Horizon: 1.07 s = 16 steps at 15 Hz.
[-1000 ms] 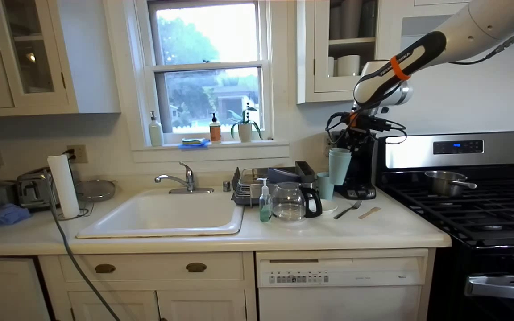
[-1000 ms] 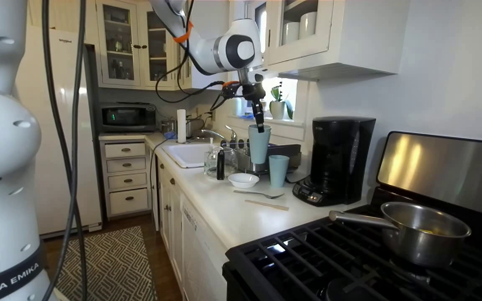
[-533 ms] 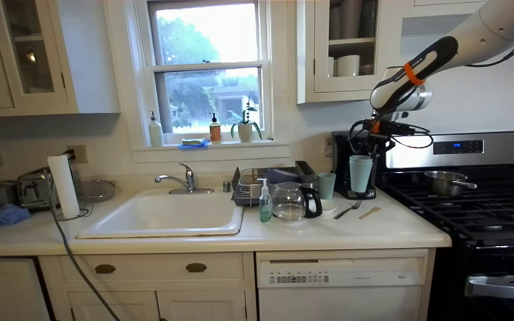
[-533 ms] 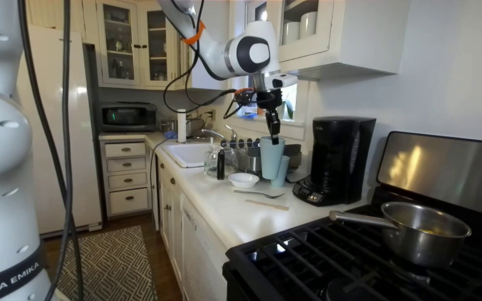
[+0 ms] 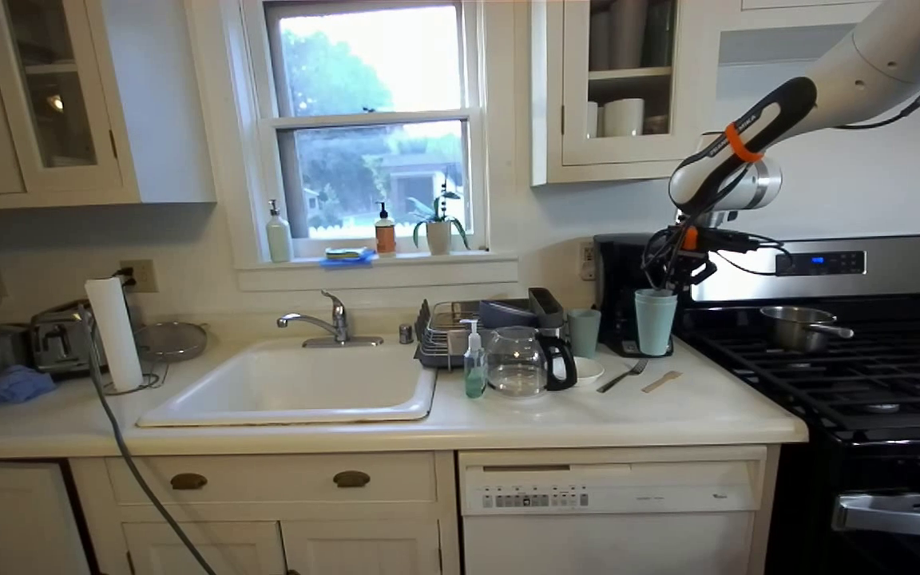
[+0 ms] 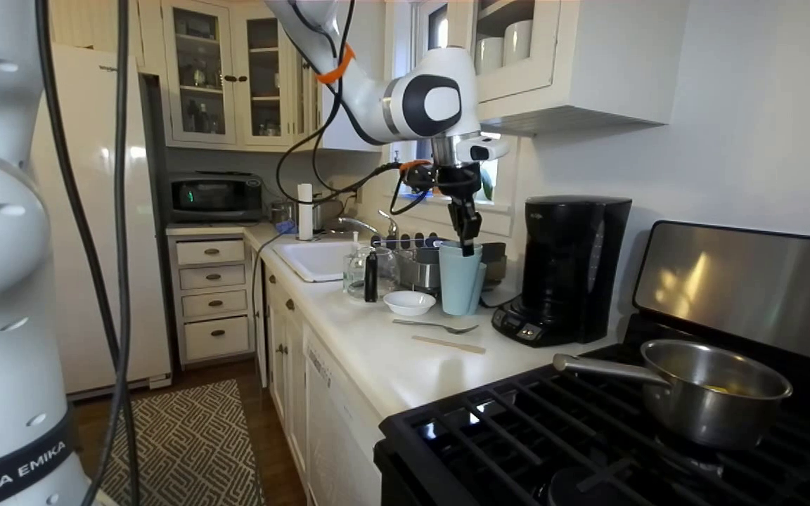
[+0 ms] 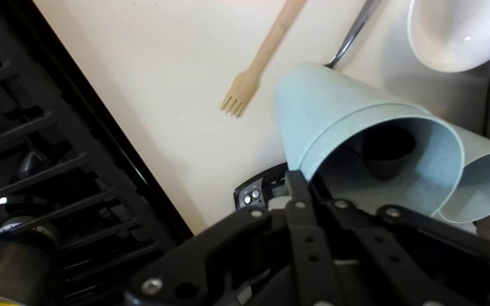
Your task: Remove the stacked cups from the white bowl then unstack them.
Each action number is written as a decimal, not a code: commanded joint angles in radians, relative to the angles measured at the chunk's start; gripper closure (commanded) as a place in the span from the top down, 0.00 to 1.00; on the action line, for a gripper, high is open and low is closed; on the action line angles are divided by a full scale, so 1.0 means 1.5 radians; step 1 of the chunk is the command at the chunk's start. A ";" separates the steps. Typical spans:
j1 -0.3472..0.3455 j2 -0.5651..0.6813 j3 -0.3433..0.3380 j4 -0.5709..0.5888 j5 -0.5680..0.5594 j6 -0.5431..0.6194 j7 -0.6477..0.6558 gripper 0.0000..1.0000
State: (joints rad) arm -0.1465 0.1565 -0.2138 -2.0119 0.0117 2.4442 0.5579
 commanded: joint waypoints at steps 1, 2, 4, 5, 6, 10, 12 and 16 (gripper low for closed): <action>-0.017 -0.005 0.010 0.003 0.068 -0.005 -0.083 0.01; -0.016 0.001 0.001 0.007 0.052 -0.005 -0.068 0.01; -0.020 0.002 -0.001 0.011 0.054 -0.019 -0.085 0.01; -0.025 -0.005 0.008 0.004 0.085 -0.015 -0.130 0.01; -0.013 0.010 -0.019 0.016 0.005 -0.006 -0.048 0.01; -0.007 0.020 -0.042 0.021 -0.065 0.010 -0.003 0.01; -0.005 0.026 -0.058 0.023 -0.118 0.017 0.046 0.01; -0.005 0.030 -0.079 0.029 -0.180 -0.006 0.097 0.01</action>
State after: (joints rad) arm -0.1724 0.1863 -0.2876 -1.9980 -0.1303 2.4488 0.5707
